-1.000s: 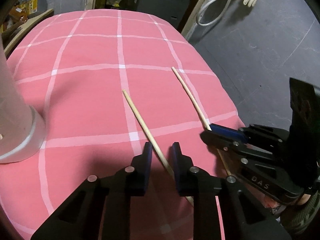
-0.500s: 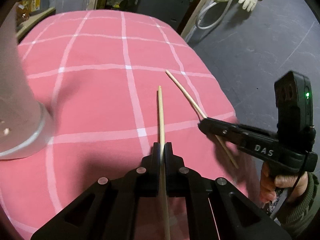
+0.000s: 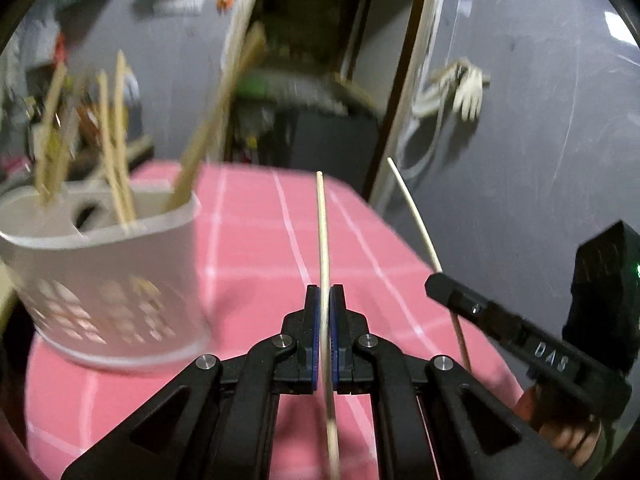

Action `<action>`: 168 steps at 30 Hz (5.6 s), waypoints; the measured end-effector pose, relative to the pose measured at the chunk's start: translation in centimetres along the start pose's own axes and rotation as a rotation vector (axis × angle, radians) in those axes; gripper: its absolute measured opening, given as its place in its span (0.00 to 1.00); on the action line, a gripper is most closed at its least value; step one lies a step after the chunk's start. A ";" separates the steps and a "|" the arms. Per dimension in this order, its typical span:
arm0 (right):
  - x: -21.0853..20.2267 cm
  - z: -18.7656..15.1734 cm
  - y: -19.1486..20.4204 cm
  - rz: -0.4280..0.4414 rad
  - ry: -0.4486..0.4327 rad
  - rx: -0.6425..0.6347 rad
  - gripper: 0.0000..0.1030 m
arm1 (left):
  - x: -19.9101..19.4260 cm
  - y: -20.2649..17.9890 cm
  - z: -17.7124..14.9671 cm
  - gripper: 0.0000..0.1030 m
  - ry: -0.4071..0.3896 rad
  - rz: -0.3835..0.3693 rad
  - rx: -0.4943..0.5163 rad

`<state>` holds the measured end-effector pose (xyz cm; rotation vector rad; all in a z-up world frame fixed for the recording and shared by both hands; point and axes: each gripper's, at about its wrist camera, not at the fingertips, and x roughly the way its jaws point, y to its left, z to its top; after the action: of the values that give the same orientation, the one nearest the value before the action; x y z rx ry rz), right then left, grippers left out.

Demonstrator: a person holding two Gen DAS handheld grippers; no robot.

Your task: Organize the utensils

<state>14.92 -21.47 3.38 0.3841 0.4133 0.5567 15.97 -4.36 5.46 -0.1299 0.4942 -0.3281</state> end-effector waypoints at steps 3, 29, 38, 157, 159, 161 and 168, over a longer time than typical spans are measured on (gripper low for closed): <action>0.4 0.1 1.7 0.028 -0.065 -0.033 0.03 | -2.0 0.4 0.3 0.02 -0.116 0.031 0.013; 11.5 4.4 12.6 0.330 -0.317 -0.078 0.03 | -9.8 19.8 6.5 0.02 -0.549 0.274 -0.264; 12.3 2.9 11.9 0.308 -0.235 -0.103 0.03 | -8.5 19.8 5.2 0.02 -0.477 0.266 -0.275; -12.1 -7.4 9.4 -0.415 -0.276 -0.437 1.00 | -17.0 4.8 -11.0 0.98 -0.342 0.361 -0.007; -12.0 -7.9 9.1 -0.423 -0.271 -0.421 1.00 | -17.0 4.9 -11.5 0.98 -0.340 0.362 -0.004; -12.0 -8.2 8.9 -0.430 -0.268 -0.415 1.00 | -16.9 5.0 -12.0 0.98 -0.339 0.363 -0.002; -11.6 -9.3 8.2 -0.461 -0.252 -0.394 1.00 | -16.8 4.7 -12.7 0.98 -0.348 0.375 0.011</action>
<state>-1.93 -19.57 2.33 -0.0265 0.1328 0.1275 -2.82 5.22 0.87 -0.0784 0.1647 0.0607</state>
